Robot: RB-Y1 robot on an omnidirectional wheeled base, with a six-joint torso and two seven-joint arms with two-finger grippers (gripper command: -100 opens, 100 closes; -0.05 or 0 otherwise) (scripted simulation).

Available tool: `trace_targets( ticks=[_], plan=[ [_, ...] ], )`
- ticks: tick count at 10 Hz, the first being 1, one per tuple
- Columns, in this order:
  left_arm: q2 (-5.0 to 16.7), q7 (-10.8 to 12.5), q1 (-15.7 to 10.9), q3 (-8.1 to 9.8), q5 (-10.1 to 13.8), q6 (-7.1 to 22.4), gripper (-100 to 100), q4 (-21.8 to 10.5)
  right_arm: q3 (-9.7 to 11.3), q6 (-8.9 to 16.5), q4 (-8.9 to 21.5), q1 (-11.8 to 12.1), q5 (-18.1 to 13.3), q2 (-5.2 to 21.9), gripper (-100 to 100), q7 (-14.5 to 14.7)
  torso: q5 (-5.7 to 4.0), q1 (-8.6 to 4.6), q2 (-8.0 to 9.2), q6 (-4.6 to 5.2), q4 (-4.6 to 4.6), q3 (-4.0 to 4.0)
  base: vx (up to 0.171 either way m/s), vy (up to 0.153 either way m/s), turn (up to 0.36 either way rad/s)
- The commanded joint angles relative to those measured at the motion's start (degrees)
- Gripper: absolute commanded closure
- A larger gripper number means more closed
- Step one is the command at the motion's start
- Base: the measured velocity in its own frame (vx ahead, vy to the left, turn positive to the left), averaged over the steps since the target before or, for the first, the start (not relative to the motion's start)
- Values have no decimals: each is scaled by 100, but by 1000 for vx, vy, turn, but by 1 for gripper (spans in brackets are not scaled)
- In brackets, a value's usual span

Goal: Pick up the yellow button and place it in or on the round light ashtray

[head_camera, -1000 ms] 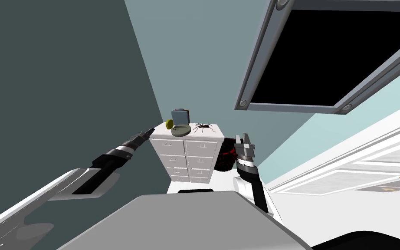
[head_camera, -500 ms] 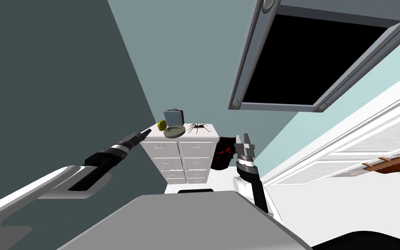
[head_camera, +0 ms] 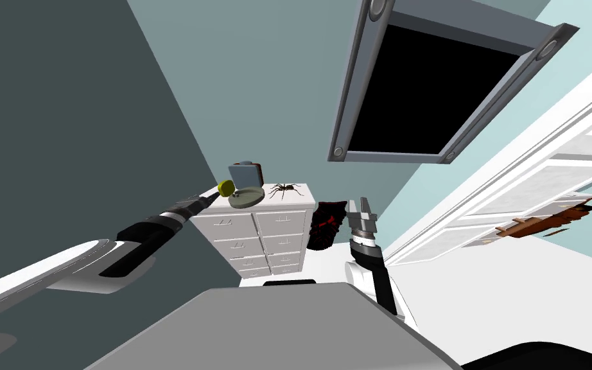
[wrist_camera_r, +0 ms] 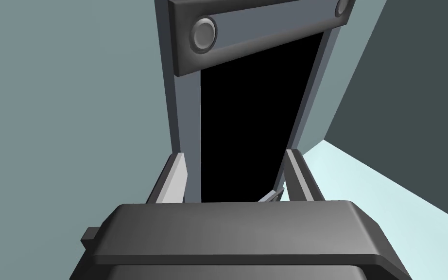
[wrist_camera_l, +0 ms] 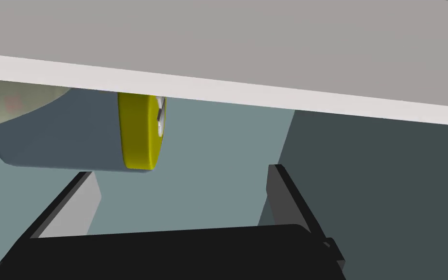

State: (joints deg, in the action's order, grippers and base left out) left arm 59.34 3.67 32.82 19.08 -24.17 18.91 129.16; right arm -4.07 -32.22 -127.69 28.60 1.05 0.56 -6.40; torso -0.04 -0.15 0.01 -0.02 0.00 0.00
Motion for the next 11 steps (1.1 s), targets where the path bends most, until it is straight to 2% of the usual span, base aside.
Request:
trace_targets(
  ticks=[1,2,5,8,9,10,11],
  plan=[
    [286,74,108,71,-34,169,-100,-85,0,0,0,0,0,0,0,0,0,0,0,0,0,0,15,-40,-151],
    [325,74,108,71,-34,169,-100,-85,0,0,0,0,0,0,0,0,0,-1,0,0,0,0,13,-27,-55],
    [814,186,284,165,-96,400,-100,-228,0,0,0,0,0,0,0,0,0,1,2,0,1,1,14,-32,-122],
    [1131,276,425,229,-128,548,-100,-347,0,0,0,0,0,0,0,0,1,1,1,-2,0,1,13,-30,-109],
    [1064,251,412,230,-115,512,-100,-302,0,0,0,0,0,0,0,0,1,3,3,-1,1,2,2,-8,-25],
    [1076,258,416,234,-115,527,0,-305,-1,0,0,1,0,0,0,0,3,9,6,-5,2,4,0,0,0],
    [1143,277,410,267,-46,616,-100,-405,-1,0,0,1,0,0,0,0,4,12,8,-5,2,5,9,7,-205]
  ],
)
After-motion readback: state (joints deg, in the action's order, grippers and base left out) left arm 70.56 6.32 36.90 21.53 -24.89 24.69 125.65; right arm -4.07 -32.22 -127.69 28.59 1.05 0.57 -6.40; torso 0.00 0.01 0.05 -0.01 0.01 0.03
